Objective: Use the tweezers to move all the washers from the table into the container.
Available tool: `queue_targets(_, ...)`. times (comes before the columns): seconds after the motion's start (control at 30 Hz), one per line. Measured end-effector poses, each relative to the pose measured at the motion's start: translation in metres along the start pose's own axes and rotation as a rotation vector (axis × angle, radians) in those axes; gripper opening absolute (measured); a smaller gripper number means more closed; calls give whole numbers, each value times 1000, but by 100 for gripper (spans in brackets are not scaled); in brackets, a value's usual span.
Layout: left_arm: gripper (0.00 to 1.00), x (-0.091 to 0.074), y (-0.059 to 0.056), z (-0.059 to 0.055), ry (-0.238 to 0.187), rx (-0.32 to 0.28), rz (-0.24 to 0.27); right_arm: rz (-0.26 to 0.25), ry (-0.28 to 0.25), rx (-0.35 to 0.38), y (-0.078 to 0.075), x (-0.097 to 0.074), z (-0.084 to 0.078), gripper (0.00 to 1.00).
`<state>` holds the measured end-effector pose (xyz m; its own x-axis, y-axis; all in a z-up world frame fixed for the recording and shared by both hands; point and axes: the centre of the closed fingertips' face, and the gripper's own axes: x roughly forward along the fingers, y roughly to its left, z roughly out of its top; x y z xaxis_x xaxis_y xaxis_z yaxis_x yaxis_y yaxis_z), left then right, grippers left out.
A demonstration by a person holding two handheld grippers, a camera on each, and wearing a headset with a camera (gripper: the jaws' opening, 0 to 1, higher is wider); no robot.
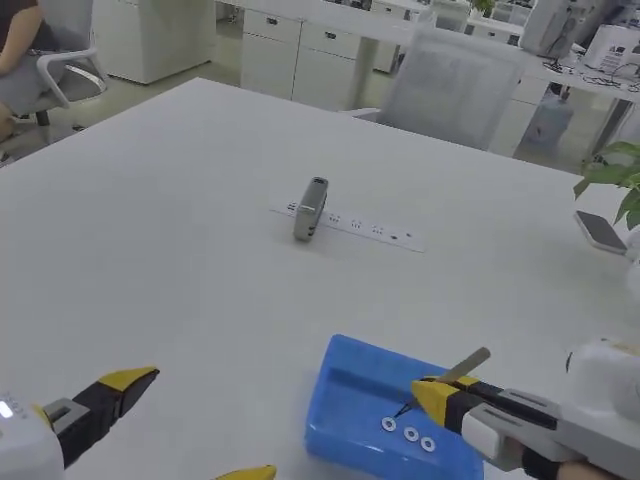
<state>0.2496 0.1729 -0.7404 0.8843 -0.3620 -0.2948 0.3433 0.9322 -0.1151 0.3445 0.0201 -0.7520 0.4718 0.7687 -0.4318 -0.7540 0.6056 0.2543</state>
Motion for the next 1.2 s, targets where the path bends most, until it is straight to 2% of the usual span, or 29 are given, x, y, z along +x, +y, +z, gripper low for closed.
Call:
queue_targets(0.23,77,0,1,0,-4,-1,4,48,-7,1,20,-15,-4,4)
queue_targets(0.4,76,0,0,1,-6,-2,0,65,37,22,23,-17,-26,4)
queue_targets(0.63,76,0,0,1,-6,-3,-1,73,99,105,21,-11,-63,4)
queue_targets(0.83,76,-1,-1,0,-2,-4,-2,64,161,99,20,-8,-84,4)
queue_targets(1.03,75,0,-1,-1,5,0,-2,61,181,94,20,-7,-89,4)
queue_targets(1.2,75,0,-1,-2,8,1,-6,59,195,62,21,-6,-89,4)
